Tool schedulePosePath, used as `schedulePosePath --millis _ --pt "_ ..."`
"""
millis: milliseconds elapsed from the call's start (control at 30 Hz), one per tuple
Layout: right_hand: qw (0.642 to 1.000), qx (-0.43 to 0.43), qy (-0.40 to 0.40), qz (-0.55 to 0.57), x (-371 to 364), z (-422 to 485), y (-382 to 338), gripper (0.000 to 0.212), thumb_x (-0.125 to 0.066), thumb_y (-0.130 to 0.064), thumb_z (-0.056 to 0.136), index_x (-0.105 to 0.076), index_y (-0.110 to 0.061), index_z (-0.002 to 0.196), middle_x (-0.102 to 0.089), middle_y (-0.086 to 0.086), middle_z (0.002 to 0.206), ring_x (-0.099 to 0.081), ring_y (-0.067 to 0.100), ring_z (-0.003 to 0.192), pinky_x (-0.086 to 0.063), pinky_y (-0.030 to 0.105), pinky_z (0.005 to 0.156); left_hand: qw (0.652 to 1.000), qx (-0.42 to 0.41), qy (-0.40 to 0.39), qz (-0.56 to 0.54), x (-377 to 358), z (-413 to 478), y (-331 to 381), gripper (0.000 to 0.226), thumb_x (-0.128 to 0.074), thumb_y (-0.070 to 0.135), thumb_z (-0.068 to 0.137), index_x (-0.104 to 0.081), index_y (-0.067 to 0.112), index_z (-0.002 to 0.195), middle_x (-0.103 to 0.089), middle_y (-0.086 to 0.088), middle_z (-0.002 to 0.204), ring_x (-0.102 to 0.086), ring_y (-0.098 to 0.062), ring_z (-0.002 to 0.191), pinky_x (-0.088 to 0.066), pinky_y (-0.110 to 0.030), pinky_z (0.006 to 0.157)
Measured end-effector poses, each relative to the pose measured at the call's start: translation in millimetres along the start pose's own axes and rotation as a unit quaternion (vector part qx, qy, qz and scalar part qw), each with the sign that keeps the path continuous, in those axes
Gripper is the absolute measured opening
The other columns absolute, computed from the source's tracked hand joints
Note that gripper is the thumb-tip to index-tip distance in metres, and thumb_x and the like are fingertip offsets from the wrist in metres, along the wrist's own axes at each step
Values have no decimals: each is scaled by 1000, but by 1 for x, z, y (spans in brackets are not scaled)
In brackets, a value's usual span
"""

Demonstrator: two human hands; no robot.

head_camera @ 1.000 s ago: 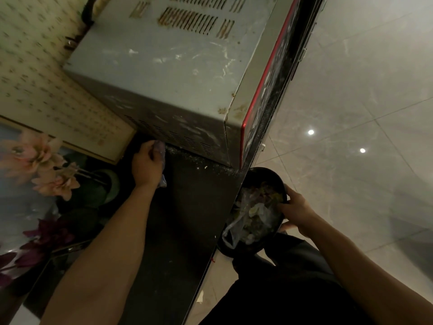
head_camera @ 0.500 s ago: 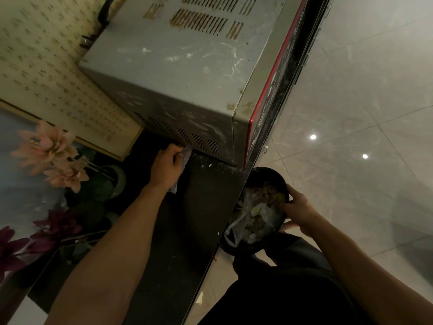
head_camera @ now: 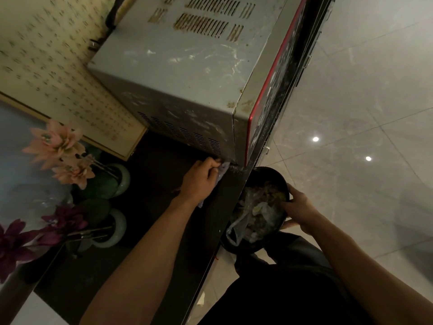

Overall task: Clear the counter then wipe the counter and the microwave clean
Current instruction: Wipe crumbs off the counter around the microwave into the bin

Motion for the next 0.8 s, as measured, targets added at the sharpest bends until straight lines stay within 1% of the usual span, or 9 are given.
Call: schedulePosePath --millis 133,200,267,333,500,600,667,733,800 --pt "1000 -9 -1 1 1 0 2 66 -60 -16 86 -41 -40 144 -63 12 116 -65 38 103 -62 53 74 998 -44 -38 1 -27 -13 37 11 -46 34 104 -56 31 111 -53 1 106 -58 -19 93 -50 -35 78" --pt "1000 -5 0 -3 2 0 1 67 -62 -19 83 -42 -40 144 -63 13 117 -66 37 102 -62 53 73 992 -96 -75 18 -50 -24 66 13 -47 35 104 -55 32 113 -53 0 104 -58 -18 91 -52 -37 76" --pt "1000 -11 -5 7 3 -4 -1 62 -62 -15 87 -44 -41 140 -63 14 116 -69 38 95 -62 53 67 976 -168 -117 71 -78 -42 99 12 -47 35 103 -54 31 112 -52 0 100 -56 -16 84 -49 -35 71" --pt "1000 -15 -16 18 3 -4 0 60 -59 -7 92 -44 -42 139 -62 15 115 -72 38 88 -62 53 64 974 -185 -115 69 -91 -53 112 11 -47 33 104 -54 29 111 -50 2 97 -52 -13 79 -45 -31 67" --pt "1000 -15 -3 23 8 -1 5 65 -58 -8 92 -41 -40 145 -63 16 115 -73 38 84 -62 53 62 996 -35 43 -63 -40 -52 67 14 -50 30 103 -60 25 110 -62 3 100 -59 -7 90 -53 -27 74" --pt "999 -17 -4 37 8 -3 7 68 -57 -7 92 -39 -41 147 -63 15 115 -72 37 85 -62 51 62 982 64 165 -71 -3 -56 29 13 -52 29 103 -61 22 107 -62 3 98 -61 -10 89 -52 -27 73" --pt "999 -18 -5 45 9 -5 8 69 -58 -6 92 -38 -40 148 -63 15 115 -72 37 86 -62 52 63 965 109 228 -72 10 -54 15 11 -53 27 103 -61 21 108 -60 3 96 -60 -14 91 -52 -32 73" --pt "999 -18 -3 50 12 -6 10 71 -59 -6 91 -37 -39 149 -62 15 116 -71 37 91 -62 52 65 967 117 217 -68 3 -43 18 8 -53 26 103 -59 22 106 -58 1 96 -59 -17 91 -51 -34 69" --pt "998 -18 -1 56 14 -7 11 70 -60 -6 90 -38 -38 149 -62 14 116 -69 38 95 -62 53 66 976 93 190 -50 -8 -32 31 7 -51 27 104 -55 22 102 -57 0 95 -58 -17 86 -51 -36 65"
Point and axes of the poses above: each hand's wrist, its own z-axis towards the middle knuckle, its own x-axis out of the back of the hand, y = z × x, the point moved 10 cm from there along z, towards the middle knuckle
